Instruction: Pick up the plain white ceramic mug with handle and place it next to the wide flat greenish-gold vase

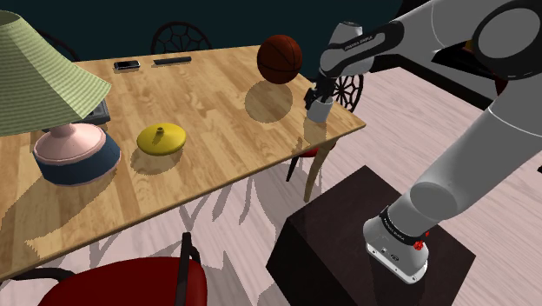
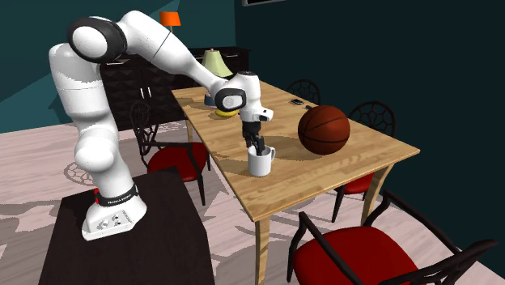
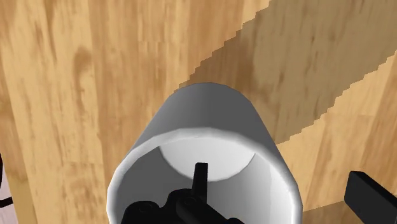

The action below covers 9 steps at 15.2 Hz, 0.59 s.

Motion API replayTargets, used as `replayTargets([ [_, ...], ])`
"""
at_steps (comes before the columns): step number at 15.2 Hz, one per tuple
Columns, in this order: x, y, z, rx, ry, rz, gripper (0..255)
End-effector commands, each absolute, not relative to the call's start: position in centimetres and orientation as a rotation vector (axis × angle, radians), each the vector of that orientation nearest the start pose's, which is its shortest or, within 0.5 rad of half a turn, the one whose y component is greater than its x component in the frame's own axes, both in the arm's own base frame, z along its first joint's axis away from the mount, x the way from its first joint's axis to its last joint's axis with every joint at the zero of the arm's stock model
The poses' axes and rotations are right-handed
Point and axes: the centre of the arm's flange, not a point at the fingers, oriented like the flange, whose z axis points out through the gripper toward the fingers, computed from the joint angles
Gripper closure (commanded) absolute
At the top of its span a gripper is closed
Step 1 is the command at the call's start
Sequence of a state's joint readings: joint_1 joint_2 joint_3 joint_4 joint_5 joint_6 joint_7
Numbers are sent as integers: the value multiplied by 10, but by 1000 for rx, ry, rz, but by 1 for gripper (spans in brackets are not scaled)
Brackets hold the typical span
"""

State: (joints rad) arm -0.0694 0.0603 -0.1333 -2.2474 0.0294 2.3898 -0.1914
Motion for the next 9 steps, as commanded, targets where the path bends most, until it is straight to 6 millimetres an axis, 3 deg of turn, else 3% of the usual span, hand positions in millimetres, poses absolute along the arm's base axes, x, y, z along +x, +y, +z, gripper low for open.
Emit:
replayTargets([
  [1,527,-107,344,-3142,49,-132,0],
  [7,527,-107,344,-3142,49,-132,0],
  [8,527,-107,344,-3142,49,-132,255],
  [9,527,-107,344,-3142,49,-132,255],
])
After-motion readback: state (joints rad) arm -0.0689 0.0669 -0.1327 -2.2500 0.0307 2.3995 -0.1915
